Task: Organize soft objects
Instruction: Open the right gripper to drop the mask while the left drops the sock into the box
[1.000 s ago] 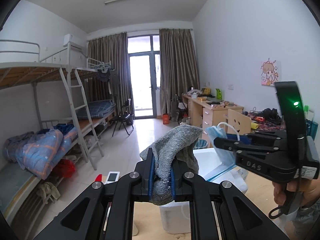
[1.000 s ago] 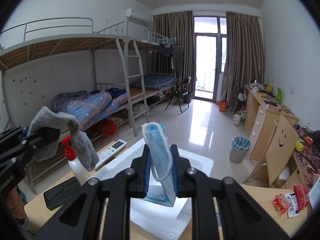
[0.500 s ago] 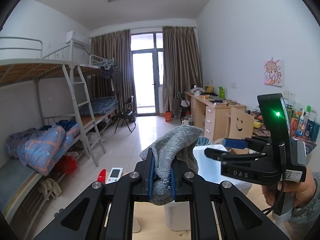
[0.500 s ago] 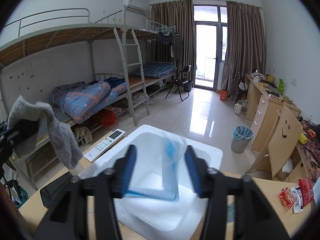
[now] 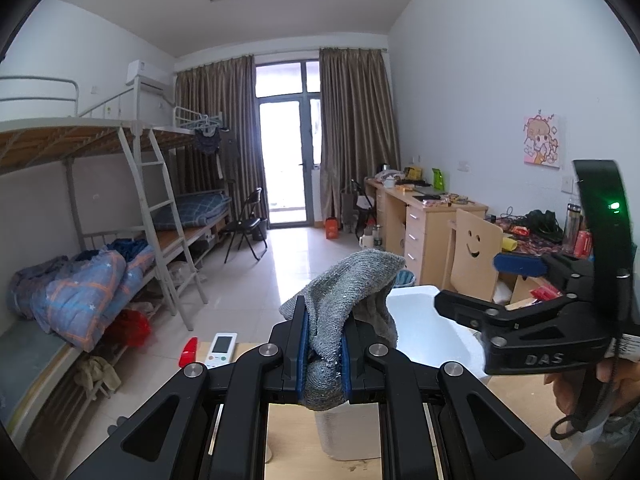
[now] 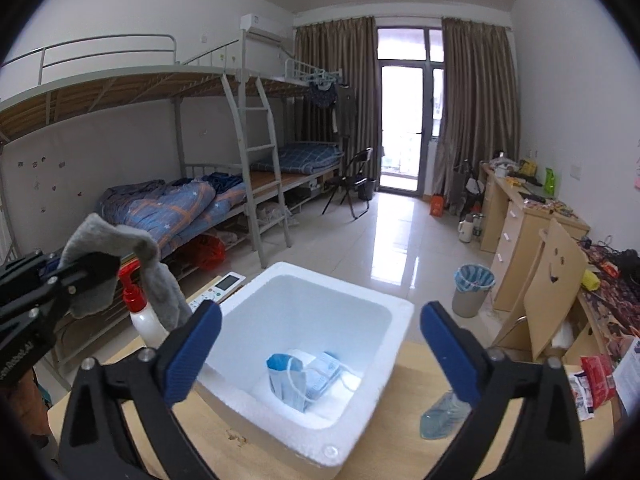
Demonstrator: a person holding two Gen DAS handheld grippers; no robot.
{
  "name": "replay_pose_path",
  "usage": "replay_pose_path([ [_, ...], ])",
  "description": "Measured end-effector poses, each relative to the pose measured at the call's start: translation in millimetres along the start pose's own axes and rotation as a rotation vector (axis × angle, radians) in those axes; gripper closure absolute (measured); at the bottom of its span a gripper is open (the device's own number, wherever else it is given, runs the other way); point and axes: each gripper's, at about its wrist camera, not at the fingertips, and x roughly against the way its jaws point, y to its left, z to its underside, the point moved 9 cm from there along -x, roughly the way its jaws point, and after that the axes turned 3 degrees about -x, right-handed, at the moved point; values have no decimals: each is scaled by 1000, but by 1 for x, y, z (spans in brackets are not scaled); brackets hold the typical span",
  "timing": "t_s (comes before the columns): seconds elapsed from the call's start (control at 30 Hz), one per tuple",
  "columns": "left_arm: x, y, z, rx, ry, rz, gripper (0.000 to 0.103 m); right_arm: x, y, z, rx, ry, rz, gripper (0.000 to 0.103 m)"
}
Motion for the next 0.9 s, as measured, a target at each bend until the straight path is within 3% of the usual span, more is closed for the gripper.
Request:
replay_pose_path([
  [0.9, -69, -21, 12, -33, 98, 92, 89, 43, -48, 25, -14, -27, 93, 0],
])
